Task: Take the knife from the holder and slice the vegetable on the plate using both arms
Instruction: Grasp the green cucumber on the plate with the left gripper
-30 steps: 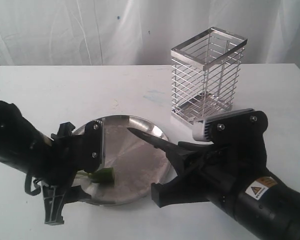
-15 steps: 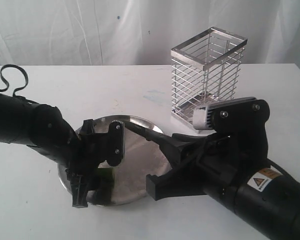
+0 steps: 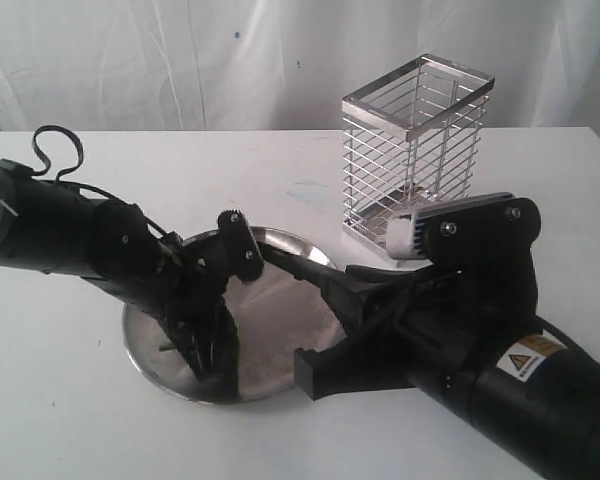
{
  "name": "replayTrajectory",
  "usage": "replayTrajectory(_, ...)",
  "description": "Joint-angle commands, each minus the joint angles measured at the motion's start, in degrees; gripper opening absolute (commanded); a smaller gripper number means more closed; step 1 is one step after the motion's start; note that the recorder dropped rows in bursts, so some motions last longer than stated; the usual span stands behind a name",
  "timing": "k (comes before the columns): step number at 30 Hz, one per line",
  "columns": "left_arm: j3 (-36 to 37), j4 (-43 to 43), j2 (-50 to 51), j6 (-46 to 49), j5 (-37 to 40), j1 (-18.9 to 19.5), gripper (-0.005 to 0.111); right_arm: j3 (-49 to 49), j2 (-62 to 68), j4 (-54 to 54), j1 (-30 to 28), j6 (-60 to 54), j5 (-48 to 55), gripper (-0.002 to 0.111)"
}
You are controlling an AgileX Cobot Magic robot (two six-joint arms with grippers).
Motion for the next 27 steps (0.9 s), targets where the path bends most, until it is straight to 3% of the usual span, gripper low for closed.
replayTrajectory(1,-4.06,-0.39,0.01,-12.18,2.35,-0.19,0.024,-0.35,-0.41,-0.38,0.20,-2.49,-0.26,0.000)
replayTrajectory(4,-6.65,-0.39,0.01,-19.72,3.06,-0.19,0.024,-0.35,-0.41,2.59,0.20,-8.42,-1.18,0.000)
replayTrajectory(10,-7.42,-0.39,3.21,-23.08,8.34,1.47,0.027,-0.35,-0.41,8.27,0.20,-19.27,-2.86,0.000)
replayTrajectory(13,-7.42,-0.39,5.62,-24.94,10.15,2.35,0.041,-0.35,-0.41,8.27,0.20,-20.80,-2.86,0.000)
replayTrajectory(16,-7.42,-0.39,6.26,-24.95,10.78,2.46,0.064,-0.35,-0.41,8.41,0.20,-20.93,-2.86,0.000)
replayTrajectory(18,-7.42,-0.01,5.81,-24.95,10.78,2.46,0.071,-0.35,-0.41,8.39,0.20,-20.93,-3.08,0.000)
replayTrajectory(23,-7.47,3.10,0.97,-25.18,12.70,2.55,0.071,-0.35,-0.41,8.39,0.20,-23.41,-6.26,0.000)
replayTrajectory(27,-7.47,14.02,-4.55,-32.35,20.68,3.88,0.071,-0.35,-0.04,8.39,0.20,-24.02,-7.22,0.000)
